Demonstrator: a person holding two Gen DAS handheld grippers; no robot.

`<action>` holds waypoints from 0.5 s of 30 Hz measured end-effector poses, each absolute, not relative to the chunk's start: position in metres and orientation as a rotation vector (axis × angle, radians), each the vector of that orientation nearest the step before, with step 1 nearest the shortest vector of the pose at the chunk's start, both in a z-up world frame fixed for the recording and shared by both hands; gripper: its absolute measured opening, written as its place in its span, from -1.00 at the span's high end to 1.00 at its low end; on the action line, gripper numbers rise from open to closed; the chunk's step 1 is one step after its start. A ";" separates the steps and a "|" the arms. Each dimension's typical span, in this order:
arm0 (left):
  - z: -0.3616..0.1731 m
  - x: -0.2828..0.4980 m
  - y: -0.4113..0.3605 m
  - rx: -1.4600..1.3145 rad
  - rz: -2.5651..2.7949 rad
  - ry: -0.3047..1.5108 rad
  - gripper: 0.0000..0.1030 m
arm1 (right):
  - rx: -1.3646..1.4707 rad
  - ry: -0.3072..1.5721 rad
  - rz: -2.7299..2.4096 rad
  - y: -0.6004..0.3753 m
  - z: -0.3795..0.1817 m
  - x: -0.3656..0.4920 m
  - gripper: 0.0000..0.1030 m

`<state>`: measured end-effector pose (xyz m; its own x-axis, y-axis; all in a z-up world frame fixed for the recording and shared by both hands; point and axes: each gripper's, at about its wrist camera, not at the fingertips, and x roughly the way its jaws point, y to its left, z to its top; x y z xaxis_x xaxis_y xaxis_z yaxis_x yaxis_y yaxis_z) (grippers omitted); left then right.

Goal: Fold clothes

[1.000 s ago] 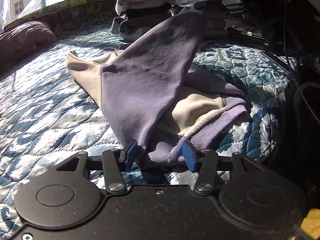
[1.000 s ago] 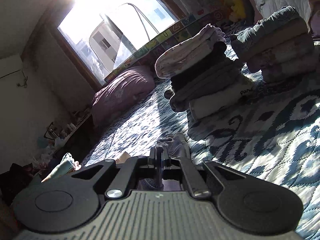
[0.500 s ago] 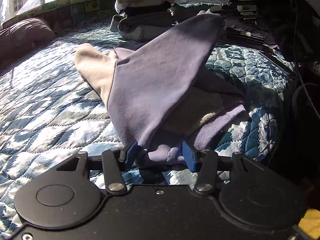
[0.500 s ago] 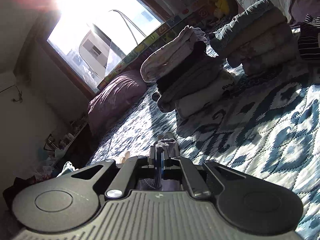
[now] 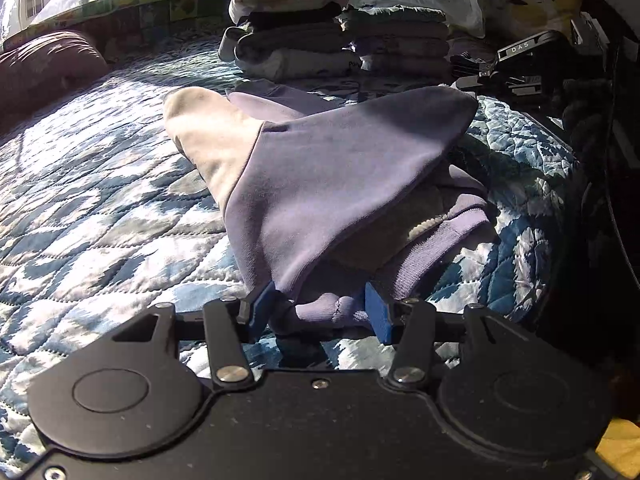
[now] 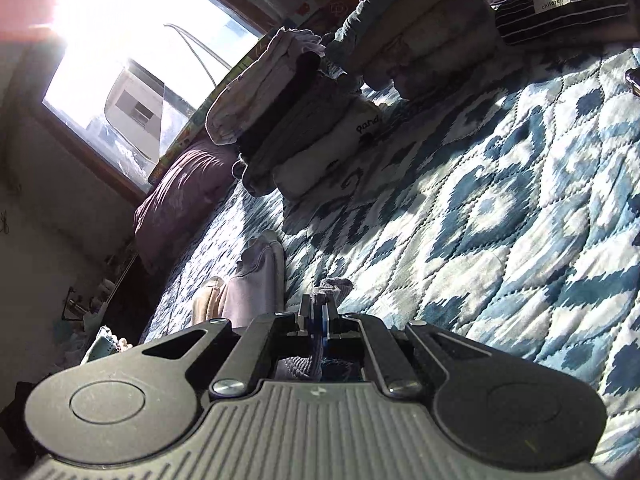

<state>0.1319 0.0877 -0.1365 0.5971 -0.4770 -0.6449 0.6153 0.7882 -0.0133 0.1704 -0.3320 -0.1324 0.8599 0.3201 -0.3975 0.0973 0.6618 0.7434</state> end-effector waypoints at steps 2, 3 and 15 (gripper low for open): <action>-0.133 0.133 0.091 0.199 -0.654 0.684 0.08 | 0.861 0.534 0.145 -0.334 -0.143 0.176 0.89; -0.130 0.134 0.094 0.180 -0.666 0.685 0.08 | 0.872 0.529 0.150 -0.336 -0.149 0.178 0.88; -0.085 0.235 0.106 -0.084 -0.502 0.532 0.39 | 0.988 0.528 0.230 -0.348 -0.185 0.193 0.86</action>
<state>0.2352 0.1058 -0.0847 0.7443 -0.4797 -0.4646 0.4369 0.8760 -0.2045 0.1929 -0.3480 -0.1846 0.8511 0.4171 -0.3187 0.0503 0.5395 0.8405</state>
